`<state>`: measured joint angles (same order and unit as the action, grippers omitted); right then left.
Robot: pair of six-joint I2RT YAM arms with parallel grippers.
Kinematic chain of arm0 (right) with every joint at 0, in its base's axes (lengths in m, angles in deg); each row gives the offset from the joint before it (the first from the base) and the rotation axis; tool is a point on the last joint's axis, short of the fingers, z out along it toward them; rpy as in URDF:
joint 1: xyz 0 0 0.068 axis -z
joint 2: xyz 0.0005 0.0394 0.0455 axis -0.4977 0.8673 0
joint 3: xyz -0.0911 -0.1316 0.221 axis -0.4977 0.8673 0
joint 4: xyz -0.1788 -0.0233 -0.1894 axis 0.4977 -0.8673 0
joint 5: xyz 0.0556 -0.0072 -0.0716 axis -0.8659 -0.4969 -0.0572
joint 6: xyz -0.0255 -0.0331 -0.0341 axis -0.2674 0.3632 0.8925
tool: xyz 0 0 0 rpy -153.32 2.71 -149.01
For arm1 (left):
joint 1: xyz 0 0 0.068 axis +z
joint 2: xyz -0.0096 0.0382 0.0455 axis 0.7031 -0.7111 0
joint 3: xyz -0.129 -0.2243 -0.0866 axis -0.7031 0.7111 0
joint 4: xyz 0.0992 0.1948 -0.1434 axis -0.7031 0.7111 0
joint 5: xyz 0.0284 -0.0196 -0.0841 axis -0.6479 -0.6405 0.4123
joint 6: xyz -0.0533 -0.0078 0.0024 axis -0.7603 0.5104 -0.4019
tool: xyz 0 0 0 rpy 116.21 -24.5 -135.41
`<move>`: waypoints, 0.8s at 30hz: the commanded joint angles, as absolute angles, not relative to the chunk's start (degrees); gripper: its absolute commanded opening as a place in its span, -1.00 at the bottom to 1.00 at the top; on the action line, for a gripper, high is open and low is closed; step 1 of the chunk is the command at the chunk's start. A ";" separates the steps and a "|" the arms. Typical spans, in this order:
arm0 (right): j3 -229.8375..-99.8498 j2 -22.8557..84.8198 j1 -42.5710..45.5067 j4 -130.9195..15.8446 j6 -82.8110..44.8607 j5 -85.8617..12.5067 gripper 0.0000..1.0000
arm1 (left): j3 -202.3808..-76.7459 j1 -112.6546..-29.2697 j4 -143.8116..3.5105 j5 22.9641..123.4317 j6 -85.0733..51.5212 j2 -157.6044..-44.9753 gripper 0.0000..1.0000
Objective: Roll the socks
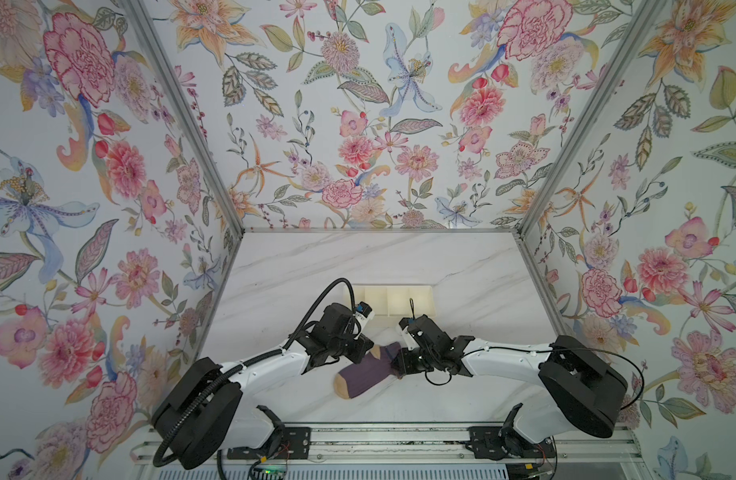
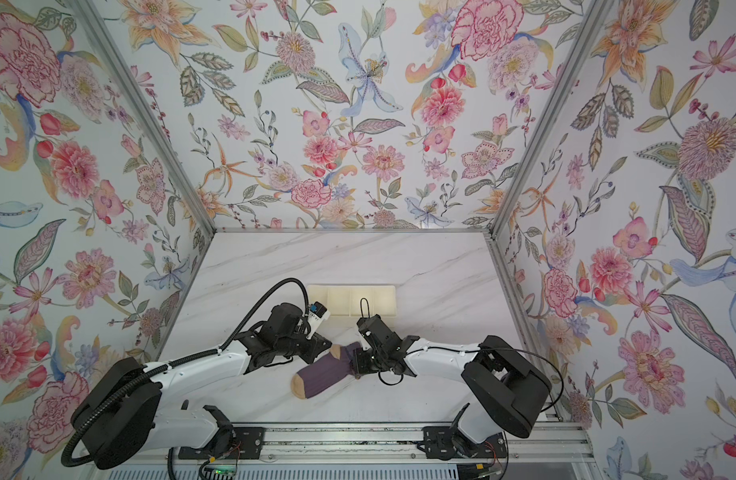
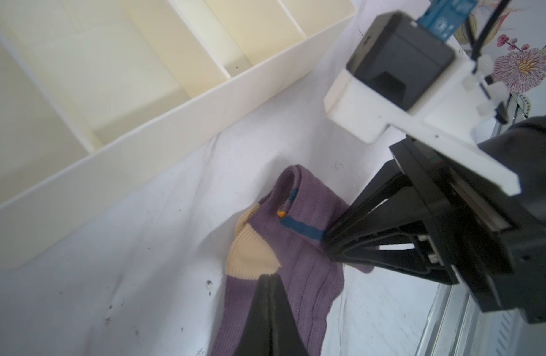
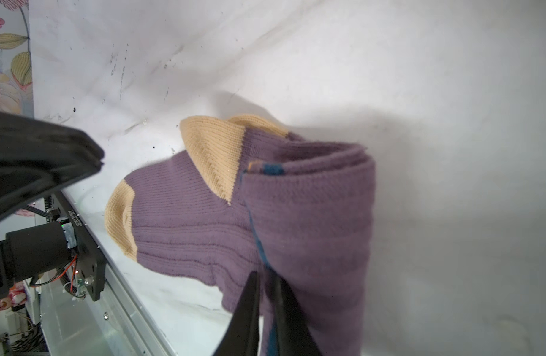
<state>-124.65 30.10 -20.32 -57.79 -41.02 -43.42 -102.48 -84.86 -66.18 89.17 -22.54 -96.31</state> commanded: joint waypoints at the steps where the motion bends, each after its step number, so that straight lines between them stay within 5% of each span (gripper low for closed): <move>1: -122.34 32.16 -19.57 -59.04 -41.96 -44.03 -0.78 | -105.08 -86.78 -68.33 90.28 -23.66 -98.12 -1.00; 24: -116.77 31.07 -14.04 -50.39 -44.43 -49.87 -0.80 | -110.57 -92.03 -73.12 92.74 -24.61 -108.25 -1.00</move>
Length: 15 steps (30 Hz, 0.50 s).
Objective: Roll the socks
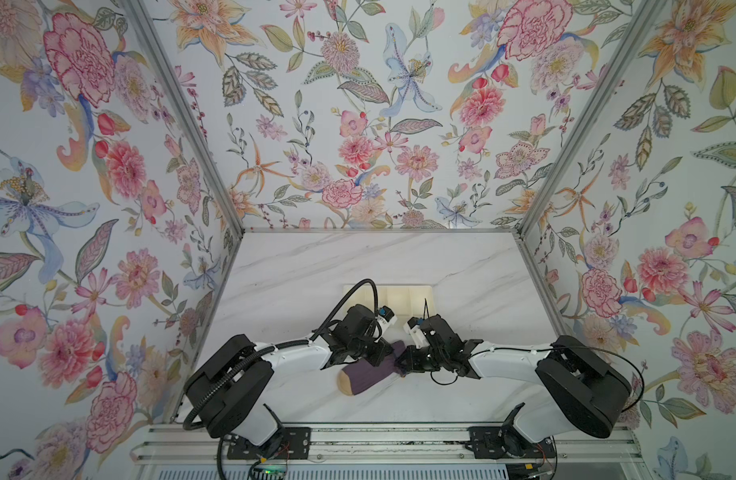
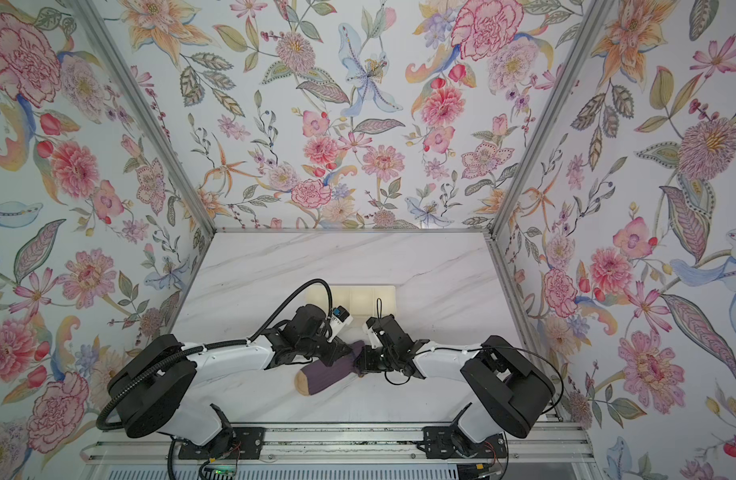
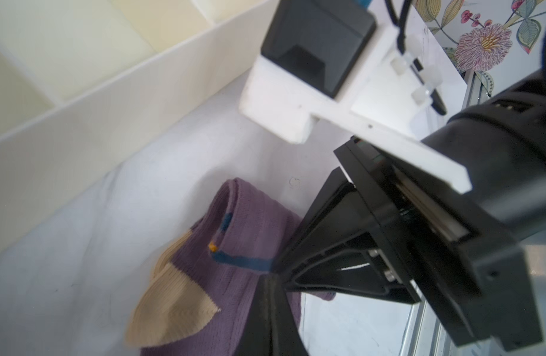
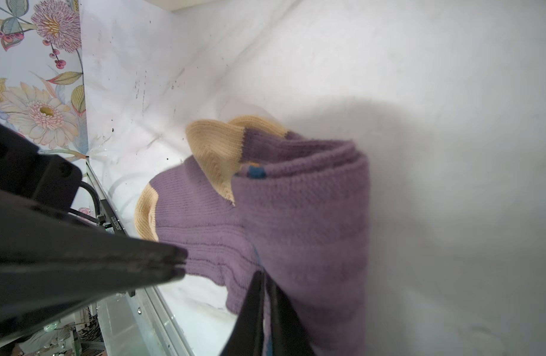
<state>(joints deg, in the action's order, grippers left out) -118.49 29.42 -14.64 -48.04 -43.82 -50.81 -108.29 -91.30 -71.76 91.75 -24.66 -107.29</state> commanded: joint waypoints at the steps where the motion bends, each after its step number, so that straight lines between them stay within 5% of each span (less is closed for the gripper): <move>1: -116.75 31.25 -13.92 -50.32 -44.43 -50.08 -0.80 | -110.92 -92.05 -72.97 92.84 -24.40 -109.65 -1.00; 15: -116.42 32.29 -12.06 -48.77 -43.90 -52.54 -0.80 | -114.03 -92.13 -71.86 91.39 -22.40 -115.98 -1.00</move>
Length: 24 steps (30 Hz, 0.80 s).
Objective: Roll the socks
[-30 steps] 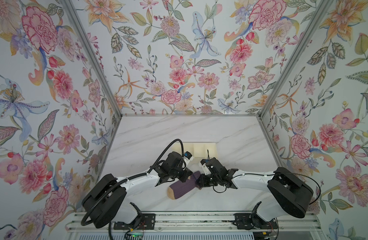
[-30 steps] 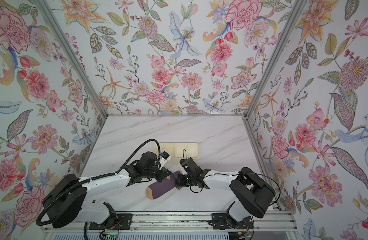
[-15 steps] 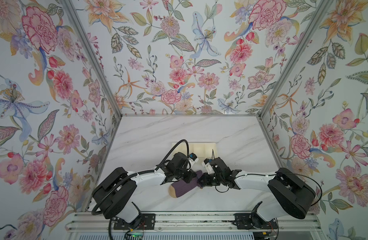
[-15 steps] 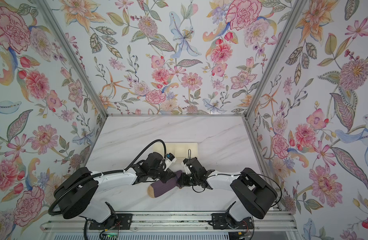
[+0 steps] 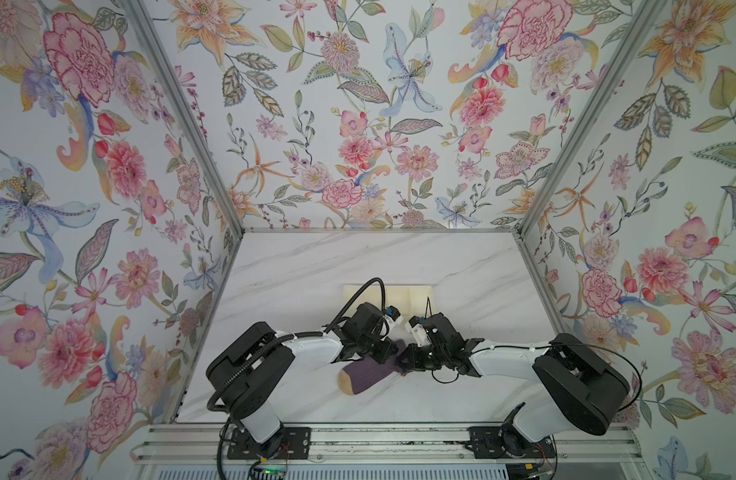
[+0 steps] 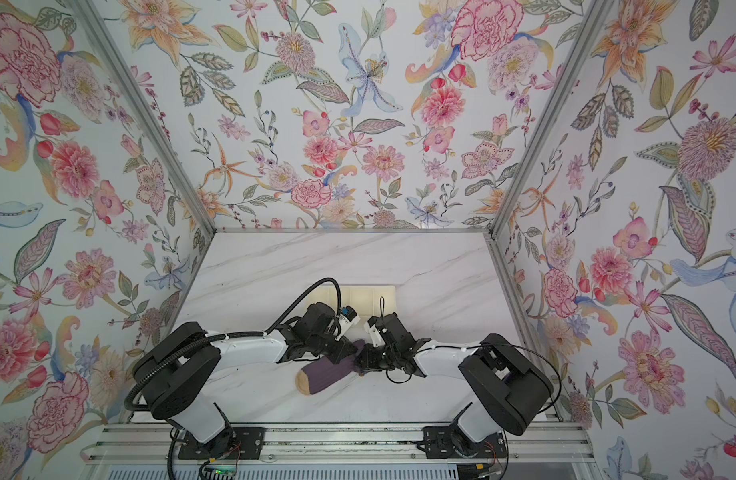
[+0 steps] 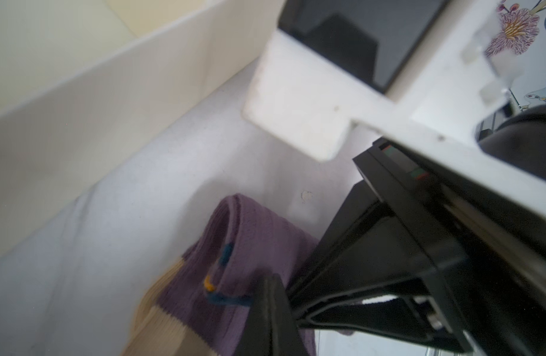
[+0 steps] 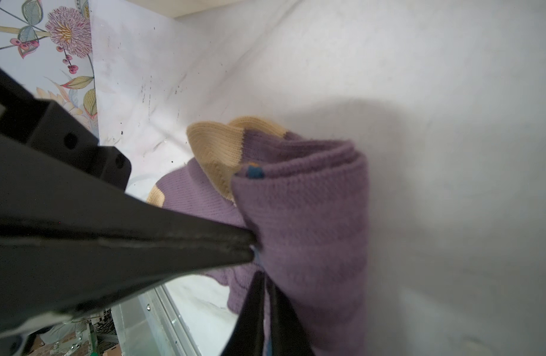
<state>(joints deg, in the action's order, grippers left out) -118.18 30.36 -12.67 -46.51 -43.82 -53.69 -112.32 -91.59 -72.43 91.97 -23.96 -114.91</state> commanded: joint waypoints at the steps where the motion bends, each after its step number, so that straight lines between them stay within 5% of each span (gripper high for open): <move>1: -116.42 32.53 -11.99 -48.62 -43.89 -52.76 -0.80 | -114.19 -92.13 -71.86 91.04 -22.32 -116.34 -1.00; 24: -116.08 28.01 -10.10 -47.92 -41.90 -54.86 -0.63 | -113.74 -92.13 -71.98 88.54 -20.69 -121.63 -1.00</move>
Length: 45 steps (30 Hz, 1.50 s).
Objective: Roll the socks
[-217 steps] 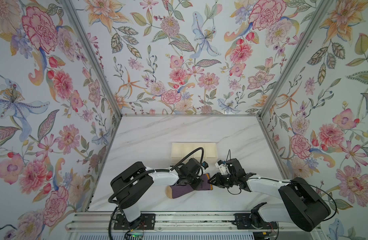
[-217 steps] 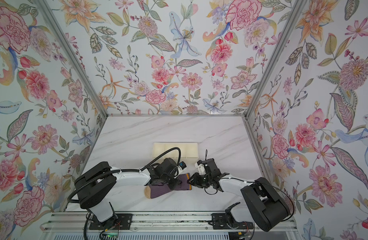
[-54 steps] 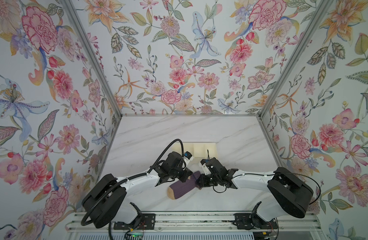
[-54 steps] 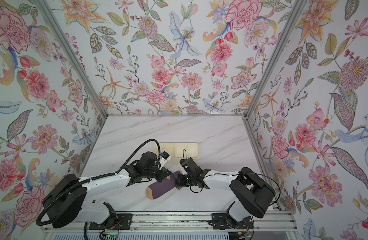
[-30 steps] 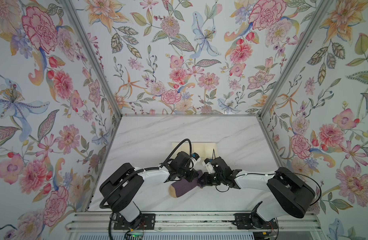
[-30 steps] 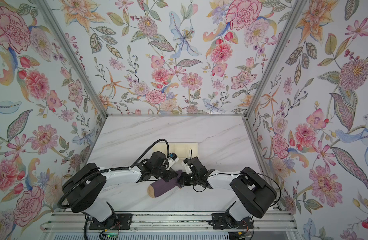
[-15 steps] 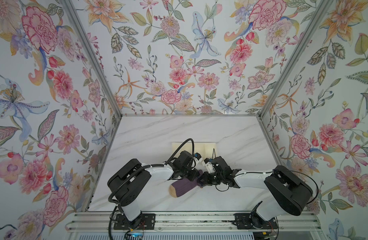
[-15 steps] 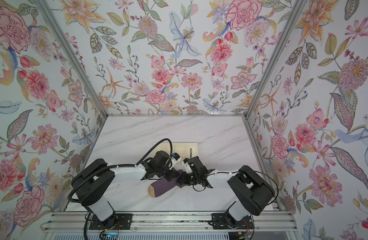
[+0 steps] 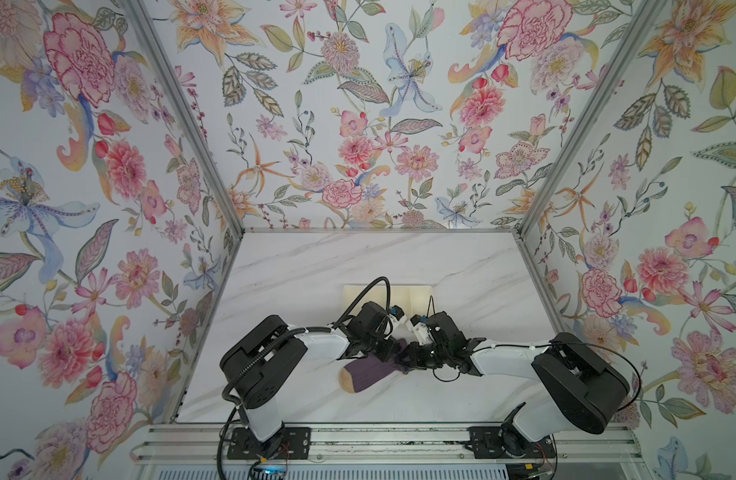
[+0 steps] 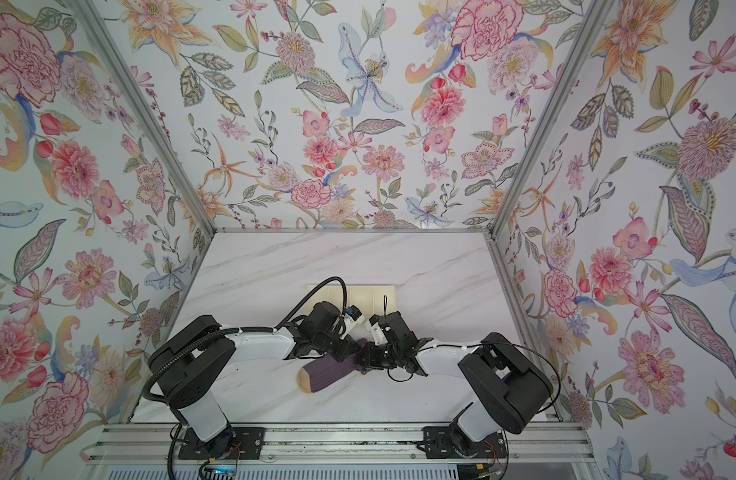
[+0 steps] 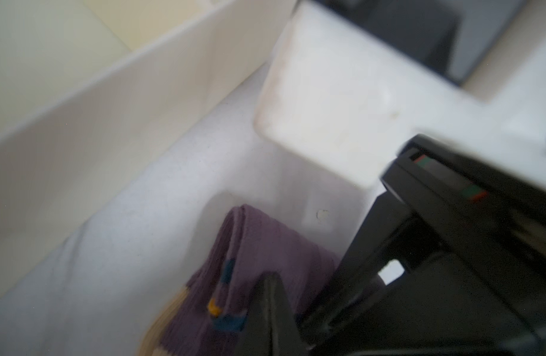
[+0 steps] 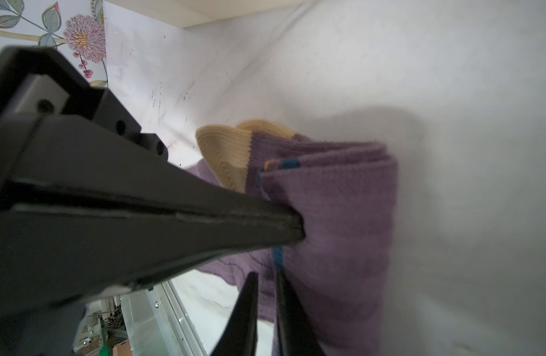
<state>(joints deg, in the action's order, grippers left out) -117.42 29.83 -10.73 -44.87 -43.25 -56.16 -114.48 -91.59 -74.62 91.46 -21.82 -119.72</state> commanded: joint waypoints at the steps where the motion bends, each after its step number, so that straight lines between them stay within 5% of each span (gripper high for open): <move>1: -115.98 27.21 -10.01 -48.09 -41.72 -54.84 -0.61 | -113.71 -92.18 -71.91 88.52 -20.60 -121.62 -1.00; 16: -115.15 16.05 -1.70 -58.52 -36.23 -54.20 -0.52 | -113.07 -92.13 -73.29 88.79 -20.47 -121.41 -1.00; 45: -113.21 25.74 -1.71 -49.28 -37.22 -60.81 -0.44 | -114.14 -92.13 -73.80 90.94 -20.38 -121.28 -1.00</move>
<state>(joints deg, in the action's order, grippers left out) -114.05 24.63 -1.15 -50.66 -37.11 -59.86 -114.46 -91.63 -75.08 90.70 -21.58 -119.77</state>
